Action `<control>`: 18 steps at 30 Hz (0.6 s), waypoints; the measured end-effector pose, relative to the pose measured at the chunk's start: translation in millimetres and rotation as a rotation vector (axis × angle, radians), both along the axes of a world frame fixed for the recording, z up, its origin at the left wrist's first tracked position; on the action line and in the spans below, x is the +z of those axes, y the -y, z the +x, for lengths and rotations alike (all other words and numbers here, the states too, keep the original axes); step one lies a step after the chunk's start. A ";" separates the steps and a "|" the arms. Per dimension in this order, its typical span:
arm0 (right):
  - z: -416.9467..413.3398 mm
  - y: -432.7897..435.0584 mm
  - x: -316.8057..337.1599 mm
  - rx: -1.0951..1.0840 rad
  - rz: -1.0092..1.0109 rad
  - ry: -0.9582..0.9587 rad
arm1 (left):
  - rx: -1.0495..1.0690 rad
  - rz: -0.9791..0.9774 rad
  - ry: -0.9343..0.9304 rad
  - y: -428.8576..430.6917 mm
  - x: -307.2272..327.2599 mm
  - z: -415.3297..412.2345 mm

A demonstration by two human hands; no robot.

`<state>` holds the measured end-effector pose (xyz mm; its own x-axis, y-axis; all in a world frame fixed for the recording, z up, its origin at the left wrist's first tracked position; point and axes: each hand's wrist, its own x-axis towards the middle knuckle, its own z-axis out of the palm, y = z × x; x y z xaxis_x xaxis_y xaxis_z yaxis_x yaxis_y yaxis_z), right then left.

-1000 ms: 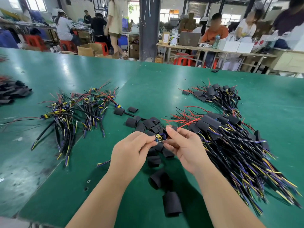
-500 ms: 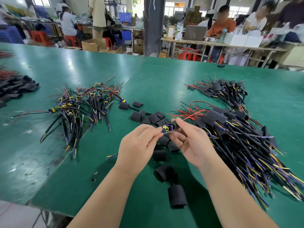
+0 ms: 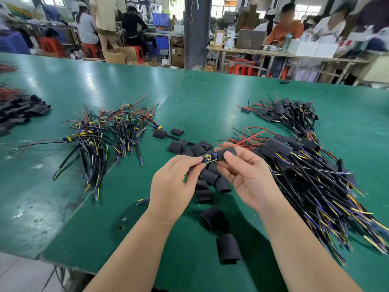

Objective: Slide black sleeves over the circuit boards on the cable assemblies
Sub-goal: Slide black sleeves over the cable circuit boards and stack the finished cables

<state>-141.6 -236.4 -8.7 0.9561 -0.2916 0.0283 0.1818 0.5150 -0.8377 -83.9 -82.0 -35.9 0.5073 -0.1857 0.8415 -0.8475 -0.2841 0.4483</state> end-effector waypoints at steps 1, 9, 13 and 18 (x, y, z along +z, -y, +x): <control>0.0 -0.6 0.4 -0.010 -0.029 0.004 | 0.001 -0.004 -0.001 -0.5 0.3 -0.4; -1.1 -4.8 1.3 -0.051 -0.141 -0.074 | 0.016 0.073 0.068 -0.5 1.7 -3.0; 0.4 -6.4 0.0 -0.075 -0.199 -0.116 | 0.008 0.113 0.137 -0.9 1.9 -2.5; 1.2 -10.9 -1.3 -0.028 -0.145 -0.121 | 0.017 0.142 0.170 -1.3 0.3 -0.1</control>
<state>-140.4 -225.6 -10.0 0.9467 -0.3191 -0.0429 0.0875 0.3833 -0.9195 -84.1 -80.7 -35.6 0.3648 -0.3010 0.8811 -0.9020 -0.3490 0.2542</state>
